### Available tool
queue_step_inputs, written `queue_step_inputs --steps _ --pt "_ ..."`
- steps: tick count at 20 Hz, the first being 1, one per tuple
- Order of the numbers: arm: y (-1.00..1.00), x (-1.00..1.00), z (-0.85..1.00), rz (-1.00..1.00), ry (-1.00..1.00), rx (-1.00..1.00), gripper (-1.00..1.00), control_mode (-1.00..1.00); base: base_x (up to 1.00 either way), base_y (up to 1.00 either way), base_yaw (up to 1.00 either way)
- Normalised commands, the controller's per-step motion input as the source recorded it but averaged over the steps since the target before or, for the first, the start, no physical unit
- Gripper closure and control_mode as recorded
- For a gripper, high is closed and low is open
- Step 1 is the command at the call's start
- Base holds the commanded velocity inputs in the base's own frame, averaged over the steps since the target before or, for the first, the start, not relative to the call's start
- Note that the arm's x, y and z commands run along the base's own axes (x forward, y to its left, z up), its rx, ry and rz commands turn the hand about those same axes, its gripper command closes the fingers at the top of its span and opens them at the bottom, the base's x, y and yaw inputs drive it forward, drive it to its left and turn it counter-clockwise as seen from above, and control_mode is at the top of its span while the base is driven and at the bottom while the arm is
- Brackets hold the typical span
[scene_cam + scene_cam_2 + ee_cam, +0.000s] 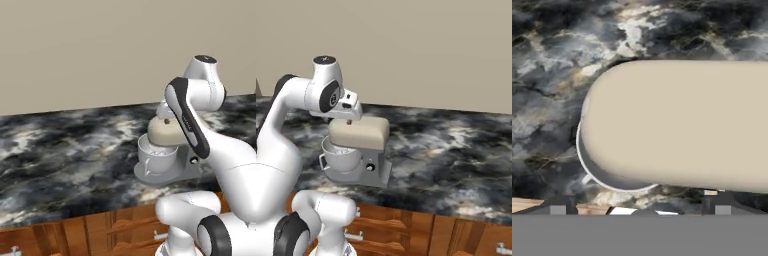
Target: Navigate to the stand mixer.
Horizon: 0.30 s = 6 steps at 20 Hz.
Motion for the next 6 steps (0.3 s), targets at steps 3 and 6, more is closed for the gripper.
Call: queue_step_inputs --steps 3,6 --pt "-0.46 0.36 -0.41 0.0 0.0 0.0 -1.0 -1.0 0.0 0.0 0.0" --pt "-0.4 0.74 -0.35 0.0 -0.1 0.0 -1.0 -1.0 0.0 0.0 0.0"
